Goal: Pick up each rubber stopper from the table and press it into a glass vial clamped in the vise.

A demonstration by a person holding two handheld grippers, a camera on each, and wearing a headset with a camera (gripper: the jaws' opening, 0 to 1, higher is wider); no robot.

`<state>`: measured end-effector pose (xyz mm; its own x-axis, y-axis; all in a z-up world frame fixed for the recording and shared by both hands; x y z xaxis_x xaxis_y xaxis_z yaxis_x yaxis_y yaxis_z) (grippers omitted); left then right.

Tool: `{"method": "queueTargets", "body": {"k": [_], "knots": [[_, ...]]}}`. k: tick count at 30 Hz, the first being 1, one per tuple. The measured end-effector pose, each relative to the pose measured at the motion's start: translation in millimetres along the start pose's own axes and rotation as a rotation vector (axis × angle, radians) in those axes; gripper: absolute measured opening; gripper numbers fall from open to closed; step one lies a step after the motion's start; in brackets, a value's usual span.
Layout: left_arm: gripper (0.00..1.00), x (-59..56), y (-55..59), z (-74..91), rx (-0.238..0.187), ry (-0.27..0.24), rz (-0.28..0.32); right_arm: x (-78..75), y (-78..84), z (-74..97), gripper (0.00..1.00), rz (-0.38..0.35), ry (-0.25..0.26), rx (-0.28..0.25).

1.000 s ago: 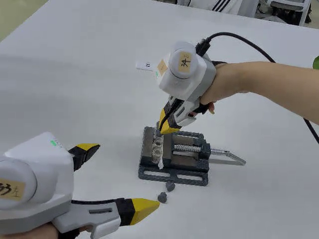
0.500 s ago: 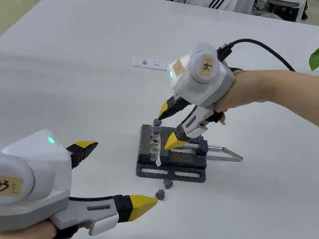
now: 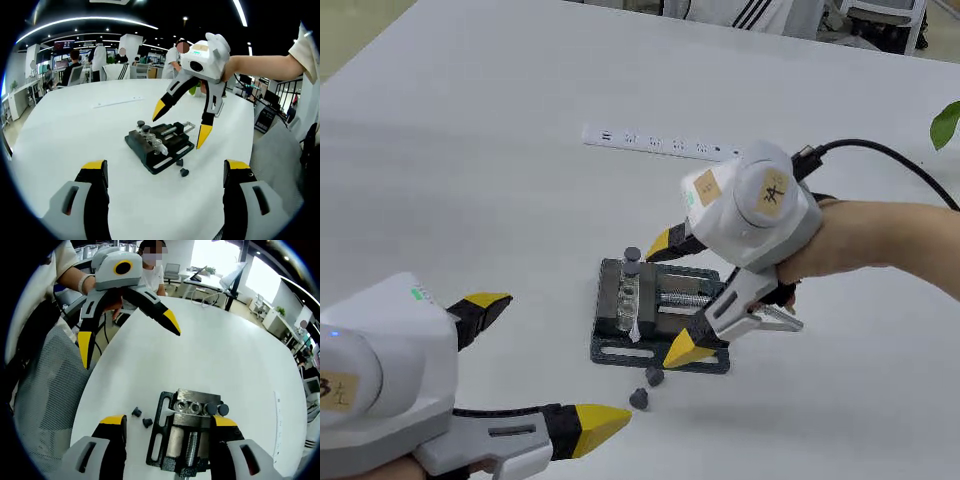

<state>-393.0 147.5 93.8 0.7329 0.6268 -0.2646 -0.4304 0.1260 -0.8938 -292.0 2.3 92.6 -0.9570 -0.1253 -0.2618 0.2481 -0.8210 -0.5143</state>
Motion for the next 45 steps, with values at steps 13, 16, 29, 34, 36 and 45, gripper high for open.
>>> {"method": "queueTargets", "body": {"k": [13, 16, 29, 34, 36, 45], "knots": [[0.95, -1.7, 5.3, 6.0, 0.0, -0.007, 0.004, 29.8, 22.1, -16.9, 0.45, -0.048, -0.024, 0.008], [0.95, -2.4, 6.0, 7.0, -0.002, -0.01, 0.009, 29.2, 26.0, -17.2, 0.42, -0.059, -0.006, -0.003], [0.95, -1.5, 8.4, 4.9, -0.001, -0.01, 0.017, 41.6, 27.2, -20.5, 0.19, -0.053, -0.039, -0.003], [0.95, -2.1, 8.3, 5.1, -0.002, -0.014, 0.016, 42.0, 31.5, -26.9, 0.14, -0.041, -0.031, 0.02], [0.95, -2.3, 8.7, 5.5, -0.001, -0.015, 0.019, 41.3, 33.0, -29.7, 0.1, -0.042, -0.029, 0.018], [0.95, -2.0, 10.4, 7.0, -0.001, -0.019, 0.025, 40.4, 35.3, -31.7, 0.04, -0.041, -0.032, 0.032]]}}
Point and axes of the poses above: the centre of the closed fingertips' face, and the gripper's own axes: z roughly backward along the fingers, x roughly to its left, y roughly out of its underside, the point moved 7 cm from there along z, roughly backward along the fingers, and after that the axes turned 14 degrees about y, right-handed, at the moved point
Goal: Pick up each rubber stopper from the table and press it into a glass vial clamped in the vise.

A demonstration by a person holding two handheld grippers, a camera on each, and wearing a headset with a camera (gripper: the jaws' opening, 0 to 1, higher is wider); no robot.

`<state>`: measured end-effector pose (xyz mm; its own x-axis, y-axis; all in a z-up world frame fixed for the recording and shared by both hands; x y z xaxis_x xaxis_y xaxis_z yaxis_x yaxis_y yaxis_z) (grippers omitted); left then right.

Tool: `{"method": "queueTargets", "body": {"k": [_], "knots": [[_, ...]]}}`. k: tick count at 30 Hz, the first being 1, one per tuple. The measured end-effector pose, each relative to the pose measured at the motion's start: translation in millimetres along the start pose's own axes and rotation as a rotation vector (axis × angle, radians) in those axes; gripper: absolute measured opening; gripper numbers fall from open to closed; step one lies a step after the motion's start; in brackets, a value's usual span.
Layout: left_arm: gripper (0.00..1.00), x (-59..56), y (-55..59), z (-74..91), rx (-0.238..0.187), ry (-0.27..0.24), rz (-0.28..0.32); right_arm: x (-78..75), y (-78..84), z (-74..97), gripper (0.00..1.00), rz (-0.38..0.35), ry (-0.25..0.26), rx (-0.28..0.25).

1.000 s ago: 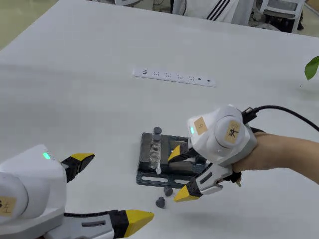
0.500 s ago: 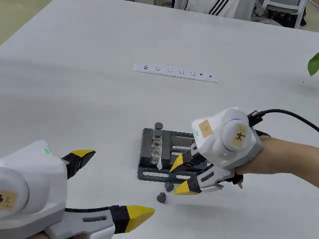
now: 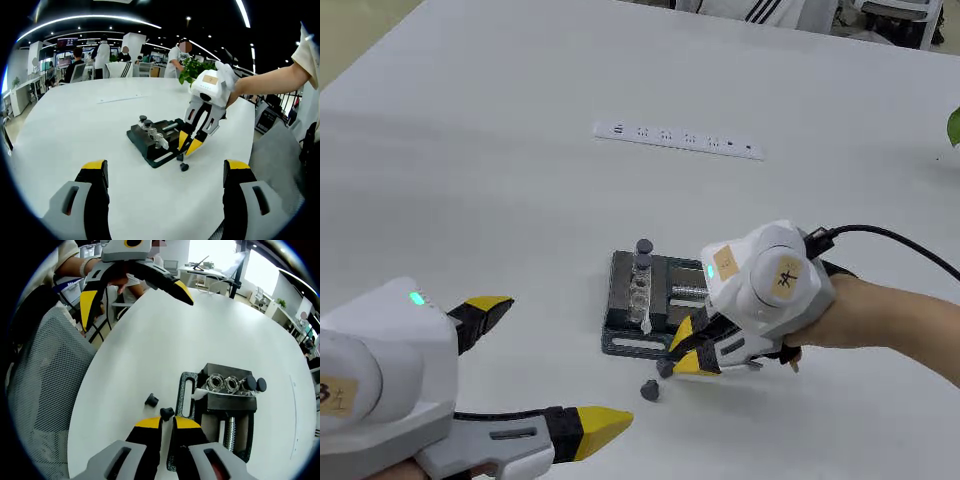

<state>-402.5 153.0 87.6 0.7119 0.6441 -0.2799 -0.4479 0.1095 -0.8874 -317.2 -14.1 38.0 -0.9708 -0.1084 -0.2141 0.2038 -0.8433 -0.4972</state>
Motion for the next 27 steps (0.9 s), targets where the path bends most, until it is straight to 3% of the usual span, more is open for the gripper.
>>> {"method": "queueTargets", "body": {"k": [17, 22, 24, 25, 27], "knots": [[0.95, 0.6, 1.4, 1.4, -0.001, -0.007, 0.009, 0.0, 3.0, -5.9, 0.0, 0.0, -0.013, 0.004], [0.95, 0.6, 1.1, 1.1, -0.001, -0.005, 0.007, 0.4, 3.0, -5.2, 0.0, -0.096, -0.017, 0.018], [0.95, 0.2, 0.7, 0.8, -0.001, -0.002, 0.006, 5.7, 2.5, -6.1, 0.0, -0.131, -0.049, 0.018], [0.95, 0.3, 0.7, 0.9, 0.0, -0.003, 0.004, 2.4, 2.3, -6.2, 0.0, -0.123, -0.019, 0.013], [0.95, 0.6, 0.5, 1.0, -0.003, -0.002, 0.003, 4.3, 1.3, -6.2, 0.0, -0.197, -0.039, 0.009]]}}
Point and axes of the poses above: the centre of the closed fingertips' face, and the gripper's own axes: z roughly backward along the fingers, x roughly to its left, y roughly out of its underside, the point moved 7 cm from there along z, roughly backward along the fingers, and after that the axes turned 14 degrees about y, right-handed, at the moved point
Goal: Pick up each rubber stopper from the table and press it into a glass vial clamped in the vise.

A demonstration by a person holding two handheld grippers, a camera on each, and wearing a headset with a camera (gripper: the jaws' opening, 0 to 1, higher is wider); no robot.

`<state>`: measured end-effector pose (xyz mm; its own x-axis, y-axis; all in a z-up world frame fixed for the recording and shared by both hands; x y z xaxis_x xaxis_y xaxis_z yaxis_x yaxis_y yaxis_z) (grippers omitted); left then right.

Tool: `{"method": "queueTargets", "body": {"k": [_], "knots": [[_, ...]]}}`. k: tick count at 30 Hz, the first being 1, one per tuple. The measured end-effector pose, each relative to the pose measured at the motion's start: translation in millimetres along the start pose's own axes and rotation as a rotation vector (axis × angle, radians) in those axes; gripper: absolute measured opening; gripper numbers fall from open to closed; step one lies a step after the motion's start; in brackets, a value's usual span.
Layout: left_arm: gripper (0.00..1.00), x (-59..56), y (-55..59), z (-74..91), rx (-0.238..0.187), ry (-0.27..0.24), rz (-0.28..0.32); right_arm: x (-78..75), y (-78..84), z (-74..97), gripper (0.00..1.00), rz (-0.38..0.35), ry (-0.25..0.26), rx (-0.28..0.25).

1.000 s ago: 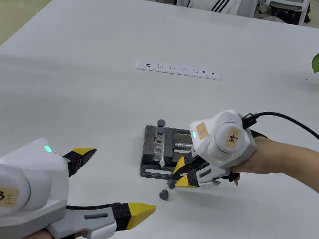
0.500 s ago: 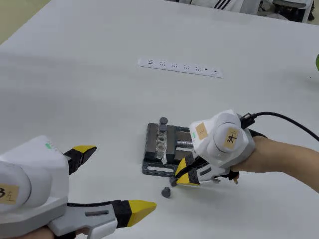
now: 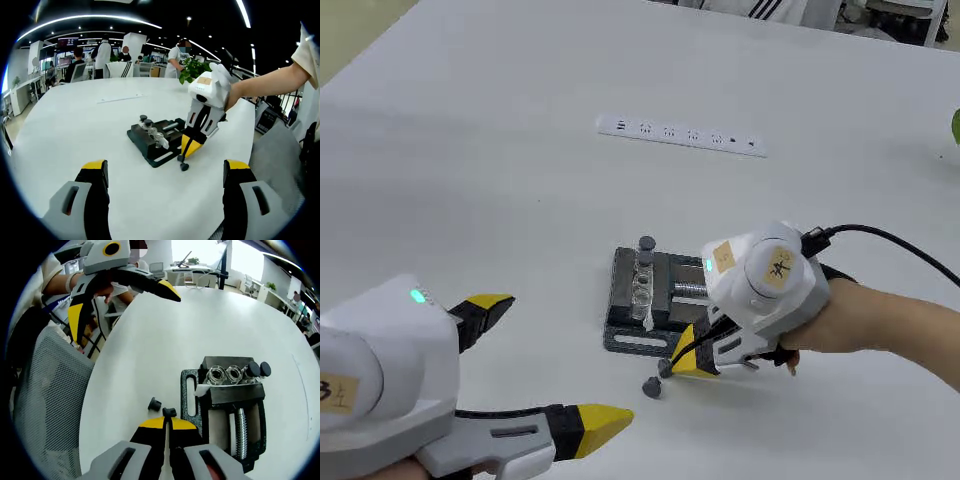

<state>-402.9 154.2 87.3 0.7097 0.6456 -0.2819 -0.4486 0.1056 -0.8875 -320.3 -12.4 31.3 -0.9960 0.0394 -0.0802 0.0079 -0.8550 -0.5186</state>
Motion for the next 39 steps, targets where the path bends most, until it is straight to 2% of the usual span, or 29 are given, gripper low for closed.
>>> {"method": "queueTargets", "body": {"k": [1, 4, 6, 8, 10, 11, 12, 17, 19, 23, 25, 26, 29, 33, 34, 39], "knots": [[0.95, 0.2, 0.0, 0.1, 0.001, 0.0, -0.003, -0.1, -1.4, 0.5, 0.0, -0.034, 0.002, -0.017], [0.94, 0.2, -0.3, 0.1, -0.001, 0.003, -0.005, -0.9, -2.2, 3.6, 0.0, -0.069, 0.002, -0.037], [0.94, 0.1, -0.4, 0.3, -0.005, 0.005, -0.008, 0.8, -1.9, 6.9, 0.0, -0.131, -0.016, -0.047], [0.94, -0.2, -0.6, 0.4, -0.008, 0.006, -0.009, -0.7, -0.7, 9.7, 0.0, -0.16, -0.01, -0.05], [0.94, -0.7, -1.1, 0.1, -0.009, 0.008, -0.012, -1.2, 0.6, 12.7, 0.0, -0.221, -0.012, -0.057], [0.94, -1.2, -1.5, -0.4, -0.009, 0.011, -0.015, 2.6, -1.0, 17.9, 0.0, -0.282, -0.023, -0.059], [0.94, -1.3, -1.5, -0.6, -0.009, 0.013, -0.016, 2.9, -1.5, 19.9, 0.0, -0.313, -0.026, -0.065], [0.92, -2.8, -1.4, -2.5, -0.008, 0.031, -0.025, 5.6, -4.5, 31.4, 0.0, -0.448, -0.066, -0.124], [0.91, -4.4, -2.0, -3.7, -0.008, 0.039, -0.033, 5.6, -4.9, 37.0, 0.0, -0.491, -0.067, -0.146], [0.89, -9.0, -4.6, -6.3, -0.009, 0.056, -0.044, 10.5, -10.2, 48.6, 0.0, -0.587, -0.107, -0.194], [0.88, -11.4, -6.7, -7.4, -0.015, 0.065, -0.055, 12.1, -15.9, 56.1, 0.0, -0.659, -0.137, -0.24], [0.87, -13.8, -9.9, -8.3, -0.033, 0.079, -0.082, 12.6, -19.3, 61.0, 0.0, -0.691, -0.158, -0.267], [0.82, -17.2, -12.0, -9.4, -0.036, 0.095, -0.094, 12.8, -26.0, 70.3, 0.0, -0.753, -0.18, -0.305], [0.8, -19.7, -14.1, -11.8, -0.039, 0.109, -0.119, 14.4, -32.9, 79.9, 0.0, -0.805, -0.207, -0.329], [0.78, -20.9, -15.8, -12.7, -0.047, 0.117, -0.141, 15.4, -35.6, 82.5, 0.0, -0.828, -0.22, -0.338], [0.71, -26.1, -18.8, -16.0, -0.052, 0.142, -0.175, 20.3, -43.8, 91.6, 0.0, -0.92, -0.276, -0.369]]}}
Point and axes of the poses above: the centre of the closed fingertips' face, and the gripper's own axes: z roughly backward along the fingers, x roughly to its left, y roughly out of its underside, the point moved 7 cm from there along z, roughly backward along the fingers, and after that the axes turned 14 degrees about y, right-handed, at the moved point
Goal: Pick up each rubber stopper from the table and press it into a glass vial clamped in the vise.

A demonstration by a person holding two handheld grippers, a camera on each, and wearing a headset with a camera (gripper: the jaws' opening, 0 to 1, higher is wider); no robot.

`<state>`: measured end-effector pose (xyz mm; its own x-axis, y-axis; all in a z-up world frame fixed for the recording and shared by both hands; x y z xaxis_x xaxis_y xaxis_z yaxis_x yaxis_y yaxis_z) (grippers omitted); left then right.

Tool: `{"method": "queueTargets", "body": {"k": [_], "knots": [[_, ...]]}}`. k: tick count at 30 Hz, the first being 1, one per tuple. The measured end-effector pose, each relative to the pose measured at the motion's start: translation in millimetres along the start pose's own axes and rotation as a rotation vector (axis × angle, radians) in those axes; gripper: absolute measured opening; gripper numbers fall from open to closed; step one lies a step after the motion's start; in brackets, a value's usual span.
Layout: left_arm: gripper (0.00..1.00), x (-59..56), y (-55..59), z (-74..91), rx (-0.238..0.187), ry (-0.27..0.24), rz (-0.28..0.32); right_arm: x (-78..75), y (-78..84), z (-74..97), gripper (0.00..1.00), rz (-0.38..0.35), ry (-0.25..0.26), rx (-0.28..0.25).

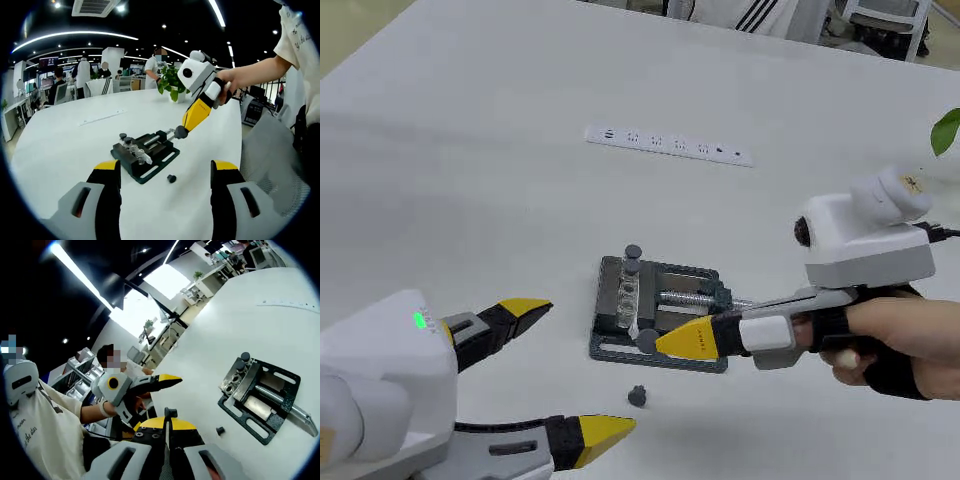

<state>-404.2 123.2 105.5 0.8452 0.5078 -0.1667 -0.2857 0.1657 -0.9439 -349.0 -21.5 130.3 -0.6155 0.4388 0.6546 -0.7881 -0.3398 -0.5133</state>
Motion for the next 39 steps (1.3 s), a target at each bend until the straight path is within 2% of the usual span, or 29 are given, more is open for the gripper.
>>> {"method": "queueTargets", "body": {"k": [4, 7, 9, 12, 14, 18, 27, 36, 39], "knots": [[0.65, -1.6, -1.4, -2.1, -0.004, 0.017, -0.011, 6.1, -0.4, 1.5, 0.0, -0.05, -0.018, -0.002], [0.6, -4.0, -4.9, -4.0, -0.016, 0.035, -0.041, 12.8, -1.6, 2.8, 0.0, -0.129, -0.053, -0.006], [0.58, -4.5, -6.5, -4.9, -0.021, 0.042, -0.051, 14.4, -3.3, 3.8, 0.0, -0.173, -0.075, -0.014], [0.54, -4.5, -11.2, -6.6, -0.053, 0.044, -0.045, 12.0, -3.4, 4.1, 0.0, -0.2, -0.076, -0.016], [0.5, -4.7, -12.9, -7.2, -0.054, 0.044, -0.064, 12.1, -3.1, 3.9, 0.0, -0.238, -0.083, -0.015], [0.43, -6.4, -15.4, -8.4, -0.065, 0.056, -0.077, 11.0, -1.8, 3.5, 0.0, -0.253, -0.086, -0.019], [0.34, -5.9, -18.5, -9.8, -0.096, 0.058, -0.083, 13.2, 0.8, 5.0, 0.0, -0.283, -0.106, -0.026], [0.26, 2.2, -22.3, -15.3, -0.114, 0.081, -0.093, 1.7, -3.2, 10.6, 0.0, -0.344, -0.128, -0.031], [0.24, 1.6, -23.0, -16.6, -0.117, 0.089, -0.095, -0.4, -2.0, 9.8, 0.0, -0.352, -0.129, -0.027]]}}
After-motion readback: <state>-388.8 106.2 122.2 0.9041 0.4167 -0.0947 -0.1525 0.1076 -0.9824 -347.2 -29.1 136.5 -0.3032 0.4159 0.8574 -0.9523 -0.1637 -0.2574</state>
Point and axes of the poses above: the centre of the closed fingertips' face, and the gripper's own axes: z roughly backward along the fingers, x roughly to its left, y roughly out of its underside, the point moved 7 cm from there along z, roughly backward along the fingers, and after that the axes turned 14 degrees about y, right-handed, at the moved point
